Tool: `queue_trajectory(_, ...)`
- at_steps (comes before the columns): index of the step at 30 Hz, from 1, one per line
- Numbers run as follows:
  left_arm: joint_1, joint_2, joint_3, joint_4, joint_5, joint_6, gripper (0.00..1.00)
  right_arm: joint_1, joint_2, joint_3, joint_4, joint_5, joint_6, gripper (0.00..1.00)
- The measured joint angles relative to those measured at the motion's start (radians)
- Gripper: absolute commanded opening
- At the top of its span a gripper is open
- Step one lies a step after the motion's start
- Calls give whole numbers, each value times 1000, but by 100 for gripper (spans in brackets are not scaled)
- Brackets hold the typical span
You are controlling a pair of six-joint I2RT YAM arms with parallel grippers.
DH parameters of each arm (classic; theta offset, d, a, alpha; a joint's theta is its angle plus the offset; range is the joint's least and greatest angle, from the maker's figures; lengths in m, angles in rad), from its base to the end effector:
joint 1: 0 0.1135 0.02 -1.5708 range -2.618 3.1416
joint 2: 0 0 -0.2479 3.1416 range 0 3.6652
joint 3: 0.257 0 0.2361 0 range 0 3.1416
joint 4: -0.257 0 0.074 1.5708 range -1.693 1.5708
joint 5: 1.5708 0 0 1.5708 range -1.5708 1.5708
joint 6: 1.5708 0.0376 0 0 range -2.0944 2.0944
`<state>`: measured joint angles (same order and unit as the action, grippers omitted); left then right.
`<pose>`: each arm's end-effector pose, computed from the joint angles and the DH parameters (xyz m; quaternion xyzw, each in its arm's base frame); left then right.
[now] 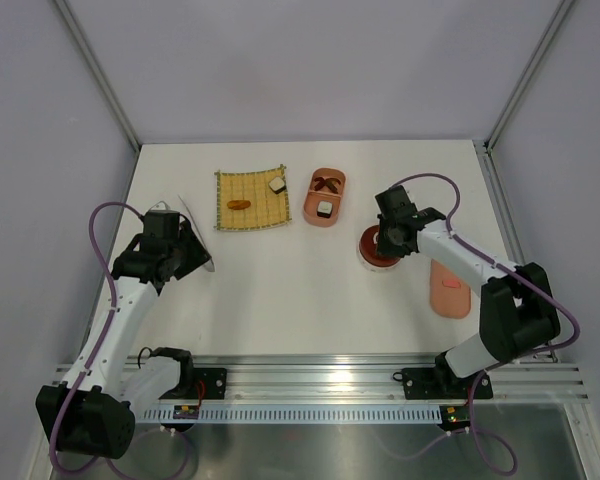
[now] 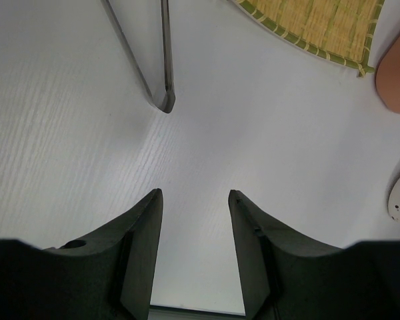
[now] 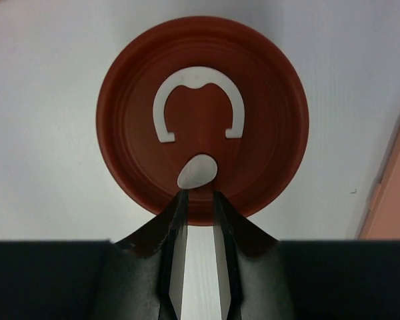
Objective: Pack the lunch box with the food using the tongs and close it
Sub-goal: Close the box lid on the packing box, then pick up the box lid from the center of the board.
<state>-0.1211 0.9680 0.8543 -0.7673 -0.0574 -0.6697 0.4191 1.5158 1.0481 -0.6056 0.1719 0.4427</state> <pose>0.1830 -0.0201 0.2654 -0.2641 0.9029 -0.1053 0.3223 0.2677 0.1122 0.2141 0.0325 0.9653 0.0269 0.2576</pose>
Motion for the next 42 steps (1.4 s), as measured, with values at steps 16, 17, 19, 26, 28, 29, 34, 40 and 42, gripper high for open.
queue_trajectory(16, 0, -6, 0, -1, 2, 1, 48, -366, -142, 7, -64, 24, 84, 69)
queue_trajectory(17, 0, -6, 0, 0, 2, 1, 48, -412, -142, -10, -68, 6, 99, 69)
queue_trajectory(19, 0, -5, -2, 4, 4, 4, 48, -473, -141, -58, -77, -10, 121, 69)
queue_trajectory(26, 0, 5, -13, 11, 14, 12, 48, -499, -85, -156, -88, -46, 129, 57)
queue_trajectory(28, 0, 8, -13, 14, 16, 15, 48, -499, -56, -169, -80, -62, 124, 53)
queue_trajectory(29, 0, 9, -13, 15, 17, 15, 48, -499, -47, -172, -76, -66, 121, 52)
queue_trajectory(34, 0, 14, -14, 23, 22, 16, 48, -499, 0, -179, -44, -87, 100, 38)
queue_trajectory(40, 0, 17, -28, 37, 29, 16, 47, -497, 42, -178, -13, -92, 83, 15)
queue_trajectory(42, 0, 17, -28, 37, 31, 17, 47, -496, 42, -177, 1, -93, 79, 3)
